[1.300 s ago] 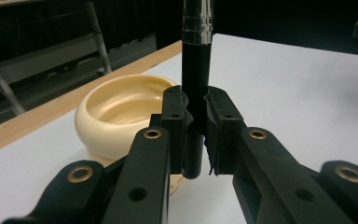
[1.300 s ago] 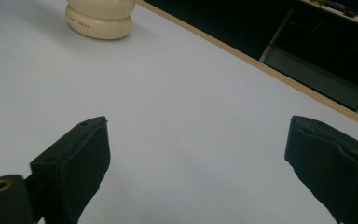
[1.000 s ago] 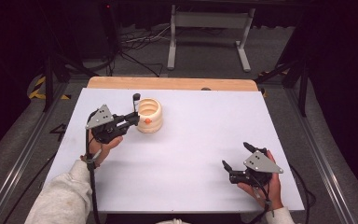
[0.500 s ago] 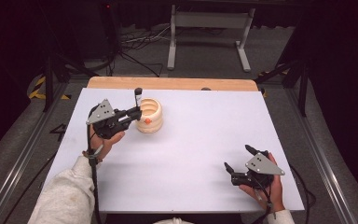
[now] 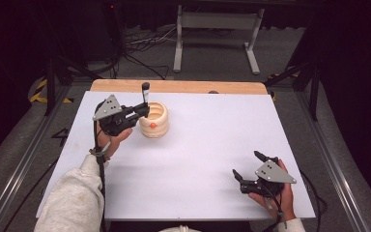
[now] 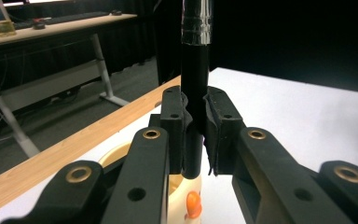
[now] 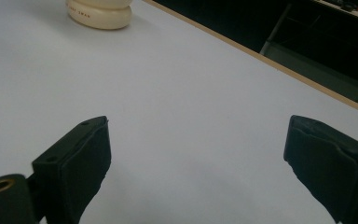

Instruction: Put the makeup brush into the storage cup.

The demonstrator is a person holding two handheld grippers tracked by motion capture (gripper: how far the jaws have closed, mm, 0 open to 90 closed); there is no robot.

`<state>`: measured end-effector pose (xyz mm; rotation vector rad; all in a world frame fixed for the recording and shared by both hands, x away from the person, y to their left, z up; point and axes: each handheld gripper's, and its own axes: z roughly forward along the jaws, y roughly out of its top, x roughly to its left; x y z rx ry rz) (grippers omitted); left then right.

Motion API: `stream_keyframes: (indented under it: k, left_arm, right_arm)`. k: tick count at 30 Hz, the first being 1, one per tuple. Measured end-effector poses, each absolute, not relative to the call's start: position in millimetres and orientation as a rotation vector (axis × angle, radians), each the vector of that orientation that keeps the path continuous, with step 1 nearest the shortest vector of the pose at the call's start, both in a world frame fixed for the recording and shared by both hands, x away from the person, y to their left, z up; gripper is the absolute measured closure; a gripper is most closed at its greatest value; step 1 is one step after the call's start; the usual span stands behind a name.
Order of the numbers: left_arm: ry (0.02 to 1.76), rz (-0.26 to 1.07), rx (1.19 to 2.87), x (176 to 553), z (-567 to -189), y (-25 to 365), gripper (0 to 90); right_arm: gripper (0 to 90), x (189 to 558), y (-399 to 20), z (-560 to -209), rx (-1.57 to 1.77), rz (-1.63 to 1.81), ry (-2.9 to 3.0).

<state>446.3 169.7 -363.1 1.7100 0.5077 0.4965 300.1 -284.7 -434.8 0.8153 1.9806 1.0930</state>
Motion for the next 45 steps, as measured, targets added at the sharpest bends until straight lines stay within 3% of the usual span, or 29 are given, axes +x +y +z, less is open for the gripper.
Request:
stream_keyframes:
  k: [16,45]
  left_arm:
    - [0.479,0.496,1.679,462.3,-357.8,161.9,79.2]
    - [0.561,0.443,1.705,478.7,-407.8,161.3,79.1]
  right_arm:
    - [8.1,300.4,-283.6,-435.6,0.788,1.097,1.99]
    - [8.7,301.0,-283.9,-436.1,0.788,1.082,2.0]
